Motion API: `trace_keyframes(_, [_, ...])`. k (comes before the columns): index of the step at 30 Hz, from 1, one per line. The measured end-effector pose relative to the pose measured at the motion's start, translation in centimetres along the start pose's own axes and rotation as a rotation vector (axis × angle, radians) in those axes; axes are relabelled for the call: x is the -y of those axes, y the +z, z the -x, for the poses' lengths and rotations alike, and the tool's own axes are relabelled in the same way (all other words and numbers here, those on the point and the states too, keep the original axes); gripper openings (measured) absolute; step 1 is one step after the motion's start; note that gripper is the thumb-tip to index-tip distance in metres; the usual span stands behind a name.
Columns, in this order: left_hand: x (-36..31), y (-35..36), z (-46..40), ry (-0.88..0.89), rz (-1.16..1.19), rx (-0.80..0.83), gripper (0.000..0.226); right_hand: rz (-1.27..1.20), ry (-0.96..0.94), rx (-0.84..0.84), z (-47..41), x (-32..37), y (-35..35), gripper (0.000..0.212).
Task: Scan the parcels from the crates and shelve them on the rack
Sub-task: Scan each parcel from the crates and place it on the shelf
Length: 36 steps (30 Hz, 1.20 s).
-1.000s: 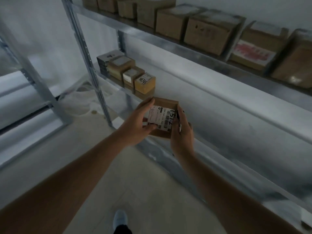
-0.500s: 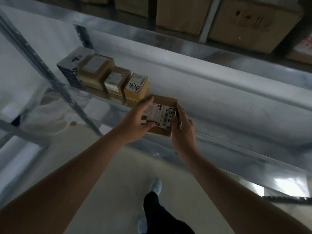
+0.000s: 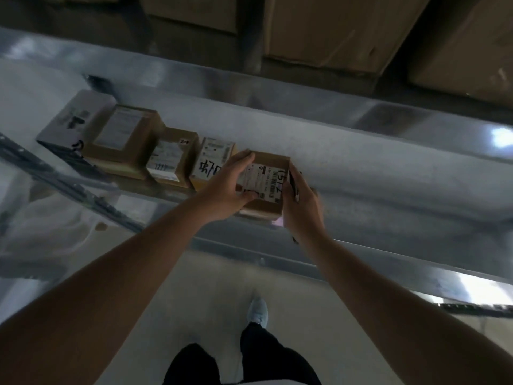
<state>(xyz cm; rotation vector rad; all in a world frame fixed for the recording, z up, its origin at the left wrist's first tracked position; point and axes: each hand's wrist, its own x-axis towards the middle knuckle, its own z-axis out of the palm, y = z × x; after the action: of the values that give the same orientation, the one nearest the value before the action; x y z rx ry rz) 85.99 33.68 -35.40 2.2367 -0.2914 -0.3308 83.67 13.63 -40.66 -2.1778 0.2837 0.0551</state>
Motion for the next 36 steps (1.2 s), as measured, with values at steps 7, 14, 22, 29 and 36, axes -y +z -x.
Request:
trace_keyframes(7, [2.7,-0.9,-5.1,0.071,-0.125,0.099,0.096,0.055,0.029,-0.058,-2.3,1.2,1.7,0.048])
trace_keyframes(14, [4.0,-0.7,-7.0,0.064,-0.154,0.133,0.084,0.109,0.077,-0.052,-4.1,1.7,3.4,0.047])
trace_keyframes(22, [3.4,-0.2,-8.4,-0.008,-0.271,0.162,0.055,0.142,0.077,-0.052,-5.6,1.1,4.1,0.047])
trace_keyframes(29, [2.0,0.5,-8.1,-0.063,-0.347,0.128,0.049,0.103,0.055,-0.032,-6.1,0.5,3.8,0.045])
trace_keyframes(36, [-1.0,-0.1,-5.9,0.014,-0.491,0.079,0.079,0.067,0.063,-0.021,-4.8,1.0,1.3,0.049])
